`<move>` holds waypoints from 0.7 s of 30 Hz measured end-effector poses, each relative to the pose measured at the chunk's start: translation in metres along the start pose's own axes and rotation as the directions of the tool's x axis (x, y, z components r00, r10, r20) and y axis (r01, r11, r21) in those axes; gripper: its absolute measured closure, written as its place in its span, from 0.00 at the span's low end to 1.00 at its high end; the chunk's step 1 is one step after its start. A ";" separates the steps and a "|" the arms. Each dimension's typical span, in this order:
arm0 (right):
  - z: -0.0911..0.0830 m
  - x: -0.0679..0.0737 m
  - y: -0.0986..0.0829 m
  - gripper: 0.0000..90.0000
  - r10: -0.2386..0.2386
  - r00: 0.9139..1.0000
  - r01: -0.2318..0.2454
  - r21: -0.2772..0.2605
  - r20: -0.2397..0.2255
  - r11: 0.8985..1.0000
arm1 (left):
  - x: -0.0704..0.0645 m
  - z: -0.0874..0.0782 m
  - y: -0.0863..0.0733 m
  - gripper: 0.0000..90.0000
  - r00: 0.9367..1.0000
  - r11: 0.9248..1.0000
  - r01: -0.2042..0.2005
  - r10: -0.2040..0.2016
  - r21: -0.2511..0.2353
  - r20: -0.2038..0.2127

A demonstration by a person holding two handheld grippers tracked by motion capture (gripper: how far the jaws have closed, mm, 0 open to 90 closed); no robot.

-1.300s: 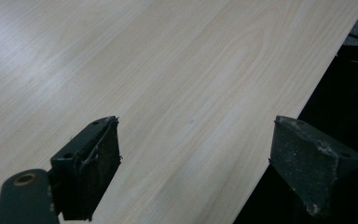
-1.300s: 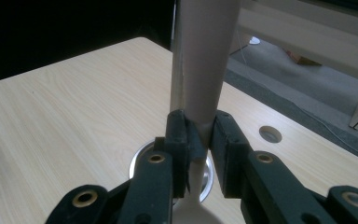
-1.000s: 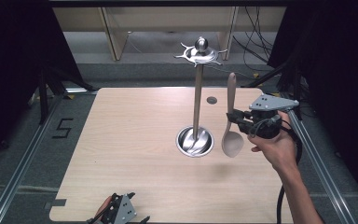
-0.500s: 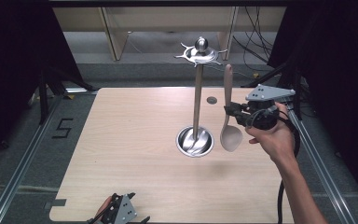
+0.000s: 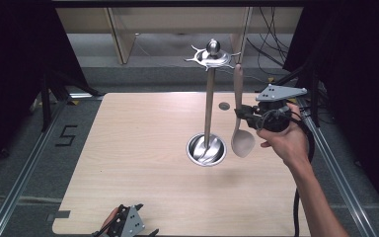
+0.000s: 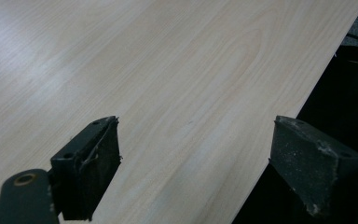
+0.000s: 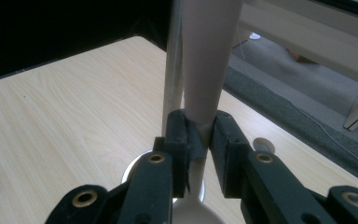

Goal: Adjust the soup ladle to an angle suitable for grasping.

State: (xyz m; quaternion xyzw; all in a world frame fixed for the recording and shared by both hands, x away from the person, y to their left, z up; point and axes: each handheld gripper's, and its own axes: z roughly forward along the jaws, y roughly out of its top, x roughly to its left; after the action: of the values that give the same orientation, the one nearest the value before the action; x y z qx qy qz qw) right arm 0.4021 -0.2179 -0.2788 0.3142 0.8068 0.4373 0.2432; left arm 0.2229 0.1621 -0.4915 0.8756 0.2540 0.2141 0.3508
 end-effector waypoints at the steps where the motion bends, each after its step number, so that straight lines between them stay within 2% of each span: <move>1: 0.000 0.000 0.000 0.87 0.010 1.000 -0.010 0.002 0.006 1.000 | 0.000 0.000 0.000 0.17 1.000 1.000 -0.001 0.001 0.000 0.000; 2: 0.001 -0.001 0.000 0.87 -0.003 1.000 0.003 -0.002 0.010 1.000 | 0.000 0.000 0.000 0.17 1.000 1.000 -0.001 0.001 0.001 0.000; 5: 0.002 0.001 0.001 0.87 0.011 1.000 -0.011 0.002 0.007 1.000 | 0.000 0.000 0.000 0.17 1.000 1.000 -0.001 0.001 0.002 -0.002; 6: 0.002 0.001 0.001 0.87 0.020 1.000 -0.020 0.022 -0.011 1.000 | 0.000 0.000 0.000 0.17 1.000 1.000 0.000 0.000 0.000 -0.001; 9: 0.003 0.000 0.002 0.87 0.012 1.000 -0.012 0.030 -0.006 0.999 | 0.000 0.000 0.000 0.17 1.000 1.000 0.001 -0.001 0.002 -0.004; 10: 0.004 0.001 0.002 0.87 0.026 1.000 -0.025 0.035 -0.011 0.999 | 0.000 0.000 0.000 0.17 1.000 1.000 0.001 -0.001 0.002 -0.005; 11: 0.005 0.000 0.002 0.87 0.012 1.000 -0.012 0.031 -0.006 0.999 | 0.000 0.000 0.000 0.17 1.000 1.000 0.002 -0.002 0.001 -0.005; 14: 0.007 -0.001 0.002 0.87 0.012 1.000 -0.012 0.034 0.001 0.999 | 0.000 0.000 0.000 0.17 1.000 1.000 0.001 -0.001 0.001 -0.004; 17: 0.010 0.001 0.002 0.87 0.022 1.000 -0.022 0.017 -0.003 1.000 | 0.000 0.000 0.000 0.17 1.000 1.000 -0.004 0.004 0.002 0.001; 18: 0.010 0.000 0.002 0.87 0.012 1.000 -0.012 0.027 -0.016 1.000 | 0.000 0.000 0.000 0.17 1.000 1.000 0.003 -0.003 0.002 -0.004; 21: 0.011 0.000 0.003 0.87 0.004 1.000 -0.004 0.025 0.004 1.000 | 0.000 0.000 0.000 0.17 1.000 1.000 0.003 -0.003 0.001 -0.003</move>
State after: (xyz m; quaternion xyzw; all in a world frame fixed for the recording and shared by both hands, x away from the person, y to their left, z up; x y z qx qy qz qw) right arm 0.4104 -0.2107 -0.2816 0.3197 0.8110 0.4270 0.2402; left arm 0.2228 0.1618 -0.4918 0.8750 0.2558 0.2150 0.3504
